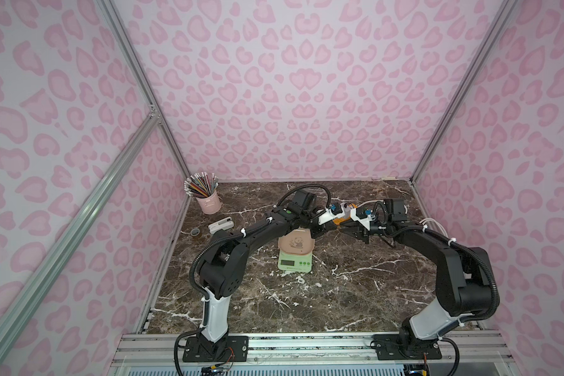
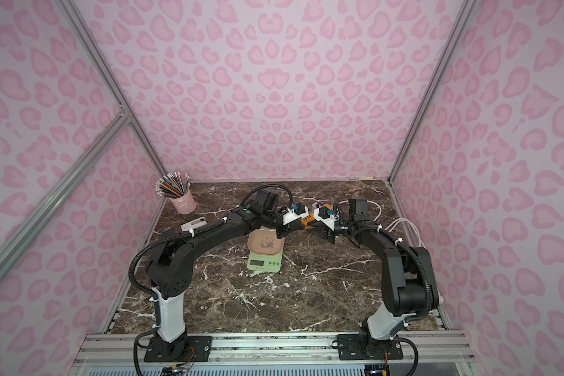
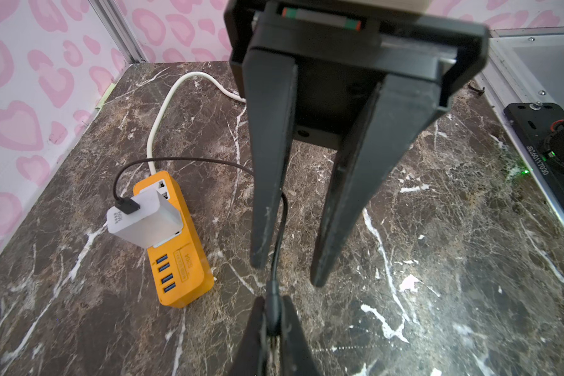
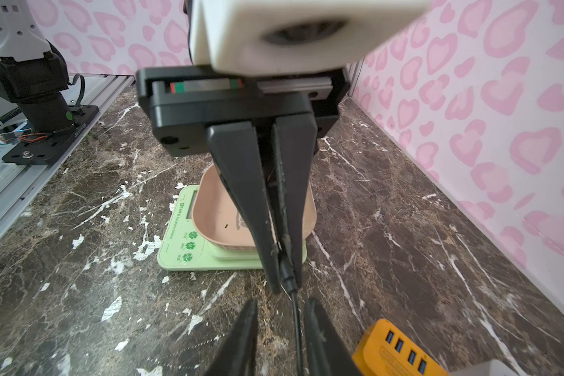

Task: Charge the electronic scale
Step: Pick up the charging cable from the center of the board.

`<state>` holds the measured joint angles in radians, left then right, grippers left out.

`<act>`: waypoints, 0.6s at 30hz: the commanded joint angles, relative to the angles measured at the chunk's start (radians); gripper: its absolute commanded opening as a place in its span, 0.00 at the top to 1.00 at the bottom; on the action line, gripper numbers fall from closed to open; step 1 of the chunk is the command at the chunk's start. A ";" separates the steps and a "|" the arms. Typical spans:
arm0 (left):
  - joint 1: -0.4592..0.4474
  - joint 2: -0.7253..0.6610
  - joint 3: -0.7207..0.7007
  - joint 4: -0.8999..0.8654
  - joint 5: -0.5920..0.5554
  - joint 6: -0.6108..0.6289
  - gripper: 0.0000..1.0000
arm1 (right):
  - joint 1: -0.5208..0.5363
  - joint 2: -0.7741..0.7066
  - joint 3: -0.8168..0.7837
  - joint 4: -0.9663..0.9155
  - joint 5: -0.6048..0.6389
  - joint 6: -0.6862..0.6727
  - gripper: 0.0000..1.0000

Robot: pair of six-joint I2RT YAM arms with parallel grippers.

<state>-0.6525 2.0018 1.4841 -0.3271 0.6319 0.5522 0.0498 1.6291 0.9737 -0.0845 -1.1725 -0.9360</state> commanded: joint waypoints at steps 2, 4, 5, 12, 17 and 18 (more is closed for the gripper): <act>-0.004 0.000 0.018 -0.005 0.015 0.021 0.92 | 0.004 0.006 0.024 -0.006 -0.035 -0.033 0.73; -0.004 0.001 0.020 -0.006 0.015 0.020 0.92 | 0.006 0.016 0.037 -0.026 -0.038 -0.045 0.75; -0.005 0.003 0.022 -0.005 0.014 0.019 0.92 | 0.007 0.018 0.043 -0.035 -0.032 -0.049 0.77; -0.007 0.015 0.039 -0.021 0.009 0.023 0.92 | 0.009 0.011 0.034 -0.022 -0.025 -0.049 0.83; -0.008 0.020 0.042 -0.021 0.008 0.027 0.92 | 0.009 0.009 0.036 -0.032 -0.027 -0.053 0.83; -0.009 0.020 0.042 -0.023 0.006 0.027 0.92 | 0.009 0.009 0.037 -0.033 -0.026 -0.054 0.82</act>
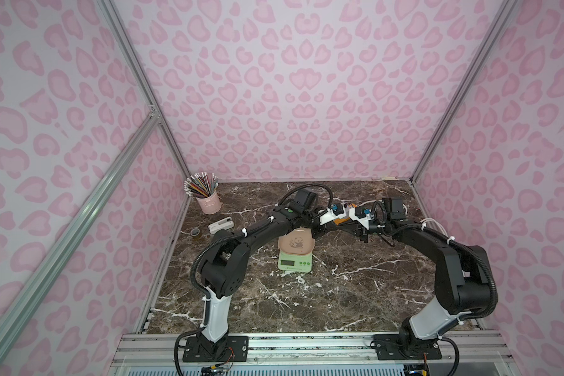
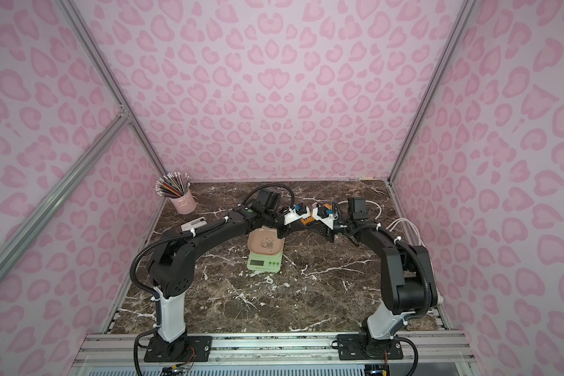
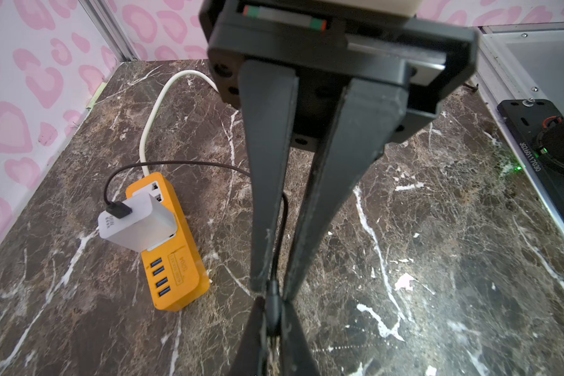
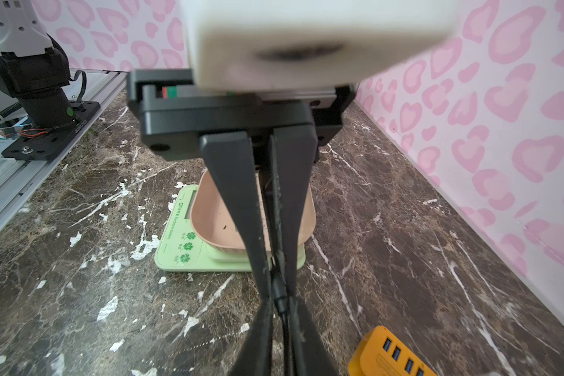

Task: Charge the electronic scale
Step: Pick up the charging cable from the center of the board.

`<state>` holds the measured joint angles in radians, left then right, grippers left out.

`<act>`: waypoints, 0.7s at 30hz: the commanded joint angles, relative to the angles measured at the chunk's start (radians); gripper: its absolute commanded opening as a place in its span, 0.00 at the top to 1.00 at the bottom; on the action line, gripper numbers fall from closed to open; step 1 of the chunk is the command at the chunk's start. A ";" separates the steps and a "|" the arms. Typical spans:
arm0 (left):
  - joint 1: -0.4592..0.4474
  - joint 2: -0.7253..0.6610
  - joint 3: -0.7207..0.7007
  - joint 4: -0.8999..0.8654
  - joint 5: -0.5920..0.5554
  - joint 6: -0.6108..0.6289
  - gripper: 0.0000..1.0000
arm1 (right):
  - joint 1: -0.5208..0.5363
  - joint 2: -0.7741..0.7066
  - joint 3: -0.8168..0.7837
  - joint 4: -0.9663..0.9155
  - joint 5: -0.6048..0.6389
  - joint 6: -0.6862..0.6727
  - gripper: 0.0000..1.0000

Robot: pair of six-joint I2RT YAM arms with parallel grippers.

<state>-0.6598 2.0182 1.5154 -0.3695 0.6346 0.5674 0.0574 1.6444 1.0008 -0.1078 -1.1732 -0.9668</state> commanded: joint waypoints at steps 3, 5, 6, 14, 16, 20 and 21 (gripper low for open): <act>-0.002 0.004 0.011 0.017 0.006 0.012 0.92 | 0.001 -0.010 0.007 -0.005 -0.027 -0.023 0.83; -0.001 0.003 0.011 0.017 0.008 0.013 0.92 | 0.001 -0.009 0.007 -0.005 -0.033 -0.023 0.84; -0.001 0.004 0.011 0.018 0.010 0.011 0.92 | 0.001 -0.006 0.008 -0.007 -0.035 -0.023 0.85; -0.001 -0.008 0.008 0.033 0.025 0.008 0.92 | 0.002 0.007 0.013 -0.016 -0.040 -0.026 0.92; -0.001 -0.011 0.003 0.040 0.025 0.005 0.92 | 0.001 0.008 0.012 -0.009 -0.039 -0.014 0.95; 0.000 -0.025 -0.015 0.067 0.019 -0.010 0.81 | 0.002 0.015 0.015 -0.003 -0.040 0.001 0.99; 0.000 -0.036 -0.028 0.081 0.017 -0.016 0.77 | 0.002 0.016 0.016 0.001 -0.037 0.006 0.99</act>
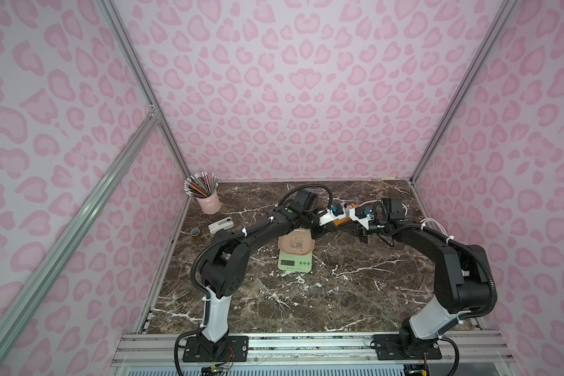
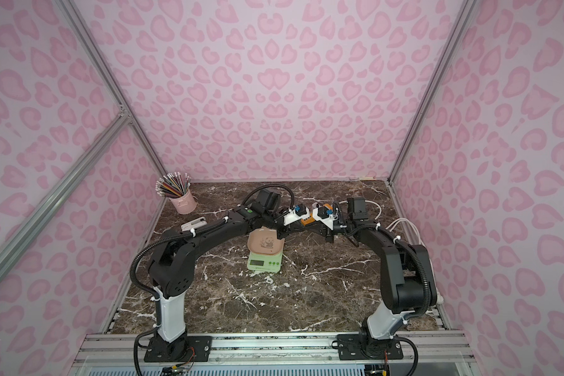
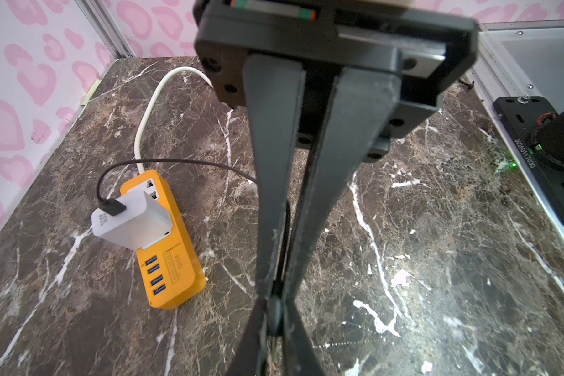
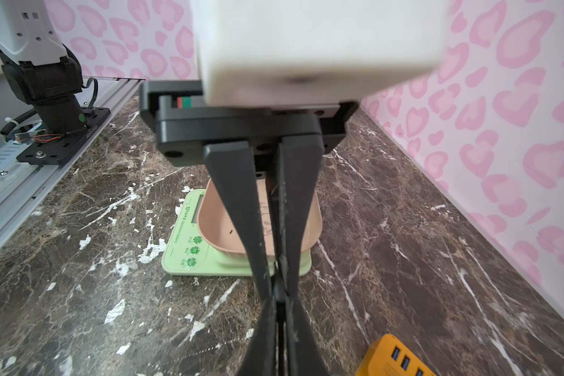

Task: Charge the electronic scale
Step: Pick up the charging cable from the center of the board.

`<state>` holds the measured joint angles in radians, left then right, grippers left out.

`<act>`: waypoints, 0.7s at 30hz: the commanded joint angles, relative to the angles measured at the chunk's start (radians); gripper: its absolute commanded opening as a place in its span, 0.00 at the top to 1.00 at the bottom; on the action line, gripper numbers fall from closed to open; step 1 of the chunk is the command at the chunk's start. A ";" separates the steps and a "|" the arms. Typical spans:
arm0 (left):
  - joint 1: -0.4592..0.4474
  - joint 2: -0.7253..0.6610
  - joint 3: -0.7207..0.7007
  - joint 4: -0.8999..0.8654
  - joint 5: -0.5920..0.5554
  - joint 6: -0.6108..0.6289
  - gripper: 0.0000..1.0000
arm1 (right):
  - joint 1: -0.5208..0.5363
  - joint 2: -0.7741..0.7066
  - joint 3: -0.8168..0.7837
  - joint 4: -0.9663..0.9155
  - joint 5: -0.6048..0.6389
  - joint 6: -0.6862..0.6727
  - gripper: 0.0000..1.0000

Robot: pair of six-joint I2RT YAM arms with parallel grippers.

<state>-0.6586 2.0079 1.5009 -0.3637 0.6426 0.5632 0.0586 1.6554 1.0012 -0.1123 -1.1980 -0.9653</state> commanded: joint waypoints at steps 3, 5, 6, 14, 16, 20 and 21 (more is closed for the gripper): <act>0.008 -0.080 -0.073 0.165 -0.013 -0.069 0.60 | 0.000 0.013 0.020 0.012 0.001 0.023 1.00; 0.025 -0.118 -0.115 0.218 -0.026 -0.113 0.52 | -0.001 0.019 0.028 0.010 0.002 0.036 1.00; 0.035 -0.139 -0.137 0.254 -0.052 -0.156 0.49 | -0.003 0.023 0.032 0.011 -0.002 0.042 1.00; 0.112 -0.279 -0.362 0.508 -0.392 -0.584 0.49 | -0.008 0.076 0.090 0.006 -0.004 0.159 1.00; 0.126 -0.305 -0.397 0.485 -0.510 -0.683 0.49 | -0.010 0.082 0.093 0.021 -0.026 0.187 1.00; 0.141 -0.354 -0.449 0.386 -0.702 -0.808 0.49 | -0.009 0.115 0.128 0.024 -0.044 0.254 1.00; 0.145 -0.355 -0.450 0.355 -0.719 -0.827 0.49 | -0.008 0.130 0.143 0.022 -0.046 0.275 1.00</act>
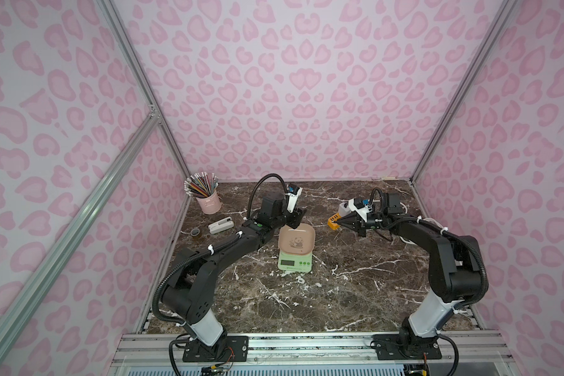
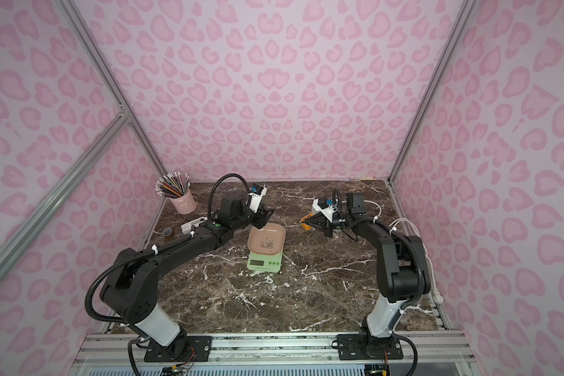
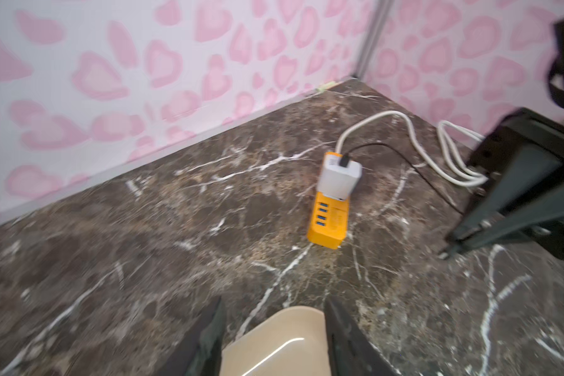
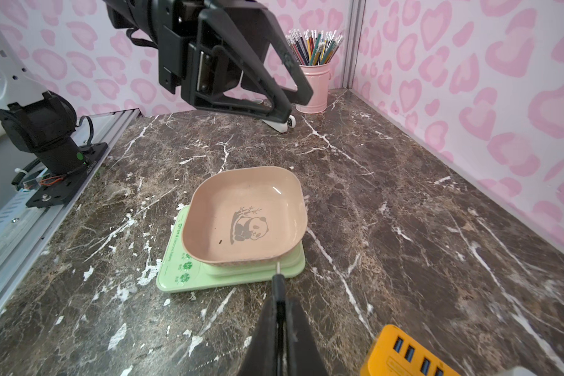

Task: Charge the electronic scale
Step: Pick up the electronic scale at the center of the board.

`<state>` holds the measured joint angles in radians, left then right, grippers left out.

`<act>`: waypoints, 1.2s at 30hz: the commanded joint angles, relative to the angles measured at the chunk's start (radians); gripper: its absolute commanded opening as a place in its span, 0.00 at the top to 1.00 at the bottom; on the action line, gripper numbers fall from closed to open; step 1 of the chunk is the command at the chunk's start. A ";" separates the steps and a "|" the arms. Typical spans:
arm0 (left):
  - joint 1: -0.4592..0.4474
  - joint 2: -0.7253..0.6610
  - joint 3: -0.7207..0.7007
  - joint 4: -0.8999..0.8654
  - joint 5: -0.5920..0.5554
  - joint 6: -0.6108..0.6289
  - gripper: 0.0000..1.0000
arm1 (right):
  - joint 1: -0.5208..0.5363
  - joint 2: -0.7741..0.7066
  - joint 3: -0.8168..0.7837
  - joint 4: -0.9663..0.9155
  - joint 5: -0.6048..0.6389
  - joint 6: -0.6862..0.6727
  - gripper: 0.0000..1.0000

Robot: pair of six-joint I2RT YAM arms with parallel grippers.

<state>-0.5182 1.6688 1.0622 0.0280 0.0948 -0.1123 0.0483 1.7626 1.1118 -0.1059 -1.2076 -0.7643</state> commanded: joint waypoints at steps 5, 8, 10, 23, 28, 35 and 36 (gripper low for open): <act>0.008 0.009 0.016 -0.185 -0.239 -0.199 0.48 | 0.009 0.098 0.125 -0.061 -0.025 0.151 1.00; 0.014 0.018 0.013 -0.220 -0.213 -0.210 0.47 | 0.014 0.132 0.170 -0.077 -0.007 0.208 1.00; 0.017 0.033 0.019 -0.246 -0.187 -0.215 0.47 | 0.017 0.158 0.205 -0.100 0.000 0.252 1.00; 0.019 0.085 -0.012 -0.237 -0.115 -0.216 0.47 | 0.055 0.241 0.319 -0.207 0.062 0.360 1.00; 0.021 0.078 -0.021 -0.238 -0.112 -0.216 0.47 | 0.059 0.233 0.307 -0.103 0.075 0.540 1.00; 0.024 0.086 -0.015 -0.275 -0.135 -0.214 0.47 | 0.097 0.230 0.337 -0.104 0.140 0.617 1.00; 0.024 0.088 -0.018 -0.277 -0.150 -0.215 0.48 | 0.098 0.230 0.338 -0.104 0.147 0.626 1.00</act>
<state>-0.4973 1.7531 1.0405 -0.2501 -0.0265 -0.3214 0.1444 1.9949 1.4330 -0.2295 -1.0885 -0.1913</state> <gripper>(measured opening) 0.526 0.097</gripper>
